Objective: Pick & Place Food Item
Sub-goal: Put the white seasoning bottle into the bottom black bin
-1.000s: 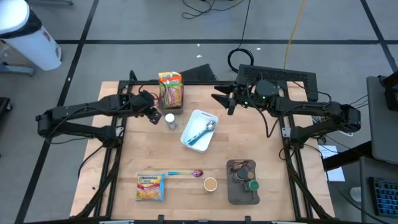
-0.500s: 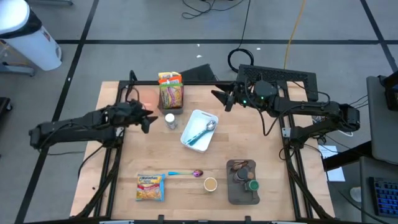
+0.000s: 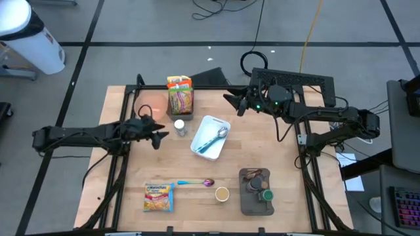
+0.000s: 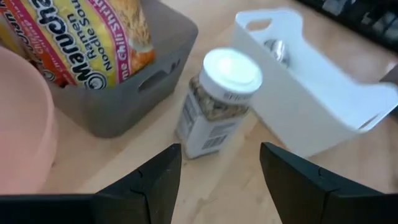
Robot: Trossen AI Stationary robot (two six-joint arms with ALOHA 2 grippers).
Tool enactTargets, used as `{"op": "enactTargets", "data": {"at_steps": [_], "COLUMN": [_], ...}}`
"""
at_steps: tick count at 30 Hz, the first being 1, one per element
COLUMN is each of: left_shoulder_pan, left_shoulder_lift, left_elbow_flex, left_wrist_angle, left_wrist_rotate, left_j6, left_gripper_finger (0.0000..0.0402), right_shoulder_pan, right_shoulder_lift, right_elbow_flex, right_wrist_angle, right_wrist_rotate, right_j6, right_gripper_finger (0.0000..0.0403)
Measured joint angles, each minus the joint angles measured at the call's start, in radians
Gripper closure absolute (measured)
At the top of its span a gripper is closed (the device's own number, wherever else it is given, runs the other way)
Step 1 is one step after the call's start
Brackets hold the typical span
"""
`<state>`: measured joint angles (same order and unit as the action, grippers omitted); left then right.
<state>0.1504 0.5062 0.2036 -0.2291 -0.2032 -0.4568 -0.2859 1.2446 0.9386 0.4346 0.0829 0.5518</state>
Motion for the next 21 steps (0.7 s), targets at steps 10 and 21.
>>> {"op": "enactTargets", "data": {"at_steps": [10,21], "left_shoulder_pan": [-0.068,-0.068], "left_shoulder_lift": [0.142,0.375], "left_elbow_flex": [-0.004,-0.004], "left_wrist_angle": [0.149,0.34], "left_wrist_rotate": [-0.093,-0.096], "left_j6": [0.112,0.062], "left_gripper_finger": [0.0174,0.0174], "right_shoulder_pan": [0.0,0.0], "right_shoulder_lift": [0.001,0.001], "right_elbow_flex": [0.0,0.0], "right_wrist_angle": [-0.03,-0.058], "right_wrist_rotate": [0.051,0.048], "right_j6": [0.013,0.012], "right_gripper_finger": [0.0149,0.0149]}}
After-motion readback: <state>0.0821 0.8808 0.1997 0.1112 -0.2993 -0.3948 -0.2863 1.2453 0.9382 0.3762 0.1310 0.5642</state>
